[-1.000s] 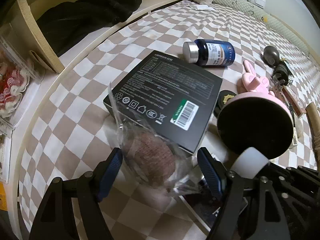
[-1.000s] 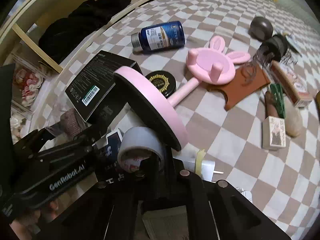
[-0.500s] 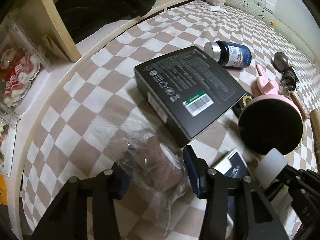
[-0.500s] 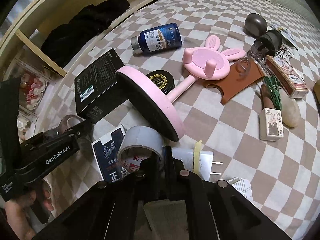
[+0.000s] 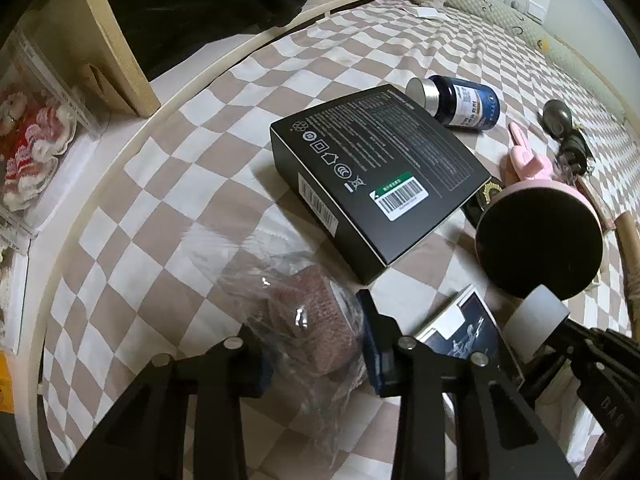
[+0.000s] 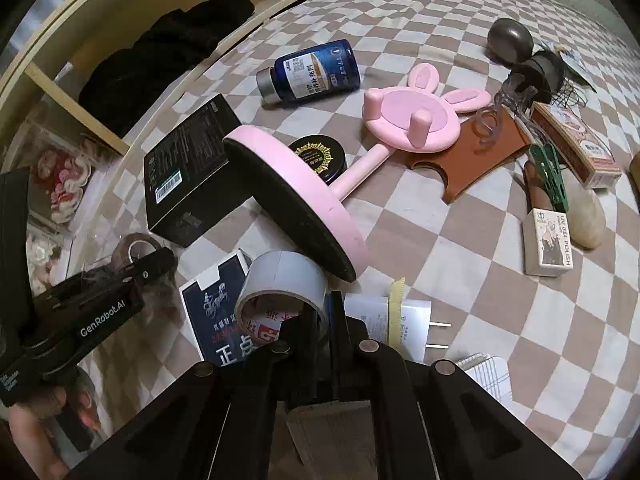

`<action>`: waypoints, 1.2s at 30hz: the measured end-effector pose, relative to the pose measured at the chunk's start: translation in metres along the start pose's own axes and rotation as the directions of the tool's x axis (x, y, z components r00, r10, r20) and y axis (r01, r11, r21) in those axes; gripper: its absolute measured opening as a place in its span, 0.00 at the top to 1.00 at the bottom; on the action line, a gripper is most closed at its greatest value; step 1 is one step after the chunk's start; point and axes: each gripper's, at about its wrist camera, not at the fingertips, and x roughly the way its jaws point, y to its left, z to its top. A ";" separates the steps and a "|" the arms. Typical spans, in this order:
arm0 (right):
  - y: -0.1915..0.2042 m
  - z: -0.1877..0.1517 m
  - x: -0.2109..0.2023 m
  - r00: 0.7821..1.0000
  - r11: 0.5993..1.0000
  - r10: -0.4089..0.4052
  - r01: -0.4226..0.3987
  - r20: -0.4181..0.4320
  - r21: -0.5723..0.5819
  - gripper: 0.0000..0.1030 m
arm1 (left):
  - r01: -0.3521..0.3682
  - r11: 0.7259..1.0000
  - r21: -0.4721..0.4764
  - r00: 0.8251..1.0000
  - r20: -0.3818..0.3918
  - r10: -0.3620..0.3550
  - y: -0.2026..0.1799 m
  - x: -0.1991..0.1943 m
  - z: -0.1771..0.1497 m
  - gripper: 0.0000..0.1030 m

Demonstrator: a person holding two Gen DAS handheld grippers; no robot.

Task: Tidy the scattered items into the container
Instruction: 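Grasp the clear bag with the left gripper while the right gripper grasps the tape roll, then lift and carry the bag in the left gripper while the right gripper carries the tape to the box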

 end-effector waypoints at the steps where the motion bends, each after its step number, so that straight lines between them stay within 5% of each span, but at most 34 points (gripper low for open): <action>1: 0.001 0.000 -0.001 1.000 1.000 -0.004 0.004 0.000 -0.006 0.95 | -0.002 1.000 0.007 1.000 0.001 0.002 0.000 -0.001 0.000 0.67; 25: -0.004 -0.036 -0.075 0.994 0.997 -0.079 0.077 0.070 0.028 0.95 | 0.023 0.992 0.126 0.993 0.111 -0.037 -0.029 -0.090 -0.019 0.69; 36: -0.008 -0.051 -0.127 0.985 0.993 -0.114 0.110 0.126 0.034 0.95 | 0.043 0.993 0.108 0.988 0.142 -0.058 -0.036 -0.129 -0.034 0.69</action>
